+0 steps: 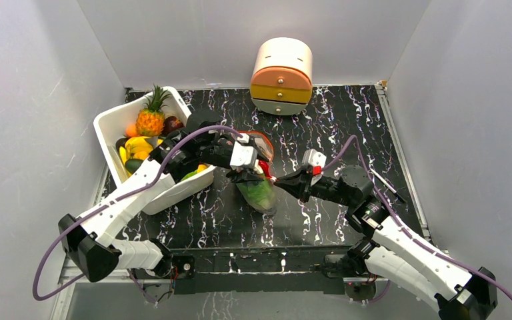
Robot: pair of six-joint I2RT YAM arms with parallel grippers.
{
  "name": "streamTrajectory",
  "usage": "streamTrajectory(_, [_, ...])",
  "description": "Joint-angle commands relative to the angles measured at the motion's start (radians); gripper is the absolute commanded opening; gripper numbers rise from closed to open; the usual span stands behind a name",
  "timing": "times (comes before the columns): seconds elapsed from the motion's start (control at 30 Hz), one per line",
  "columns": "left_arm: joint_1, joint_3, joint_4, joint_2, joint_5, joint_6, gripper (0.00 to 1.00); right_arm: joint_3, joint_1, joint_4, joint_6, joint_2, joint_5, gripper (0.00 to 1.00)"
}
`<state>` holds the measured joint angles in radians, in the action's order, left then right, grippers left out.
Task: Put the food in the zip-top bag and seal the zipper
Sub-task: Zip the zipper food storage bag.
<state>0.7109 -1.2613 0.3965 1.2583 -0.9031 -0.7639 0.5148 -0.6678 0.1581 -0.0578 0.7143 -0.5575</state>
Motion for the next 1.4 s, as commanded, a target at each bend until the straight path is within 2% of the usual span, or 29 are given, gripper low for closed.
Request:
streamTrajectory(0.0, [0.005, -0.014, 0.018, 0.004, -0.156, -0.062, 0.51, 0.054, -0.005, 0.106, 0.018, -0.003, -0.029, 0.0])
streamTrajectory(0.1, [0.005, -0.041, 0.056, 0.046, -0.195, -0.06, 0.57, 0.057, -0.005, 0.127, 0.032, 0.011, -0.066, 0.0])
streamTrajectory(0.23, [0.007, -0.073, 0.106, 0.1, -0.227, -0.074, 0.57, 0.059, -0.004, 0.143, 0.04, 0.014, -0.069, 0.0])
streamTrajectory(0.33, [0.011, -0.089, 0.134, 0.105, -0.212, -0.09, 0.54, 0.063, -0.004, 0.142, 0.04, 0.014, -0.058, 0.0])
streamTrajectory(0.6, [0.017, -0.077, 0.108, 0.129, -0.187, -0.075, 0.34, 0.038, -0.005, 0.192, 0.062, 0.028, -0.035, 0.0])
streamTrajectory(0.9, [0.019, -0.041, 0.049, 0.095, -0.163, -0.032, 0.33, 0.045, -0.005, 0.215, 0.094, 0.049, -0.055, 0.0])
streamTrajectory(1.0, [0.023, -0.034, 0.035, 0.092, -0.165, -0.023, 0.24, 0.045, -0.005, 0.214, 0.1, 0.05, -0.053, 0.0])
streamTrajectory(1.13, [0.024, -0.034, 0.037, 0.09, -0.154, -0.026, 0.0, 0.037, -0.004, 0.213, 0.109, 0.045, -0.051, 0.0])
streamTrajectory(1.37, [0.024, -0.034, 0.062, 0.069, -0.092, -0.044, 0.0, -0.004, -0.005, 0.221, 0.117, -0.007, 0.026, 0.0])
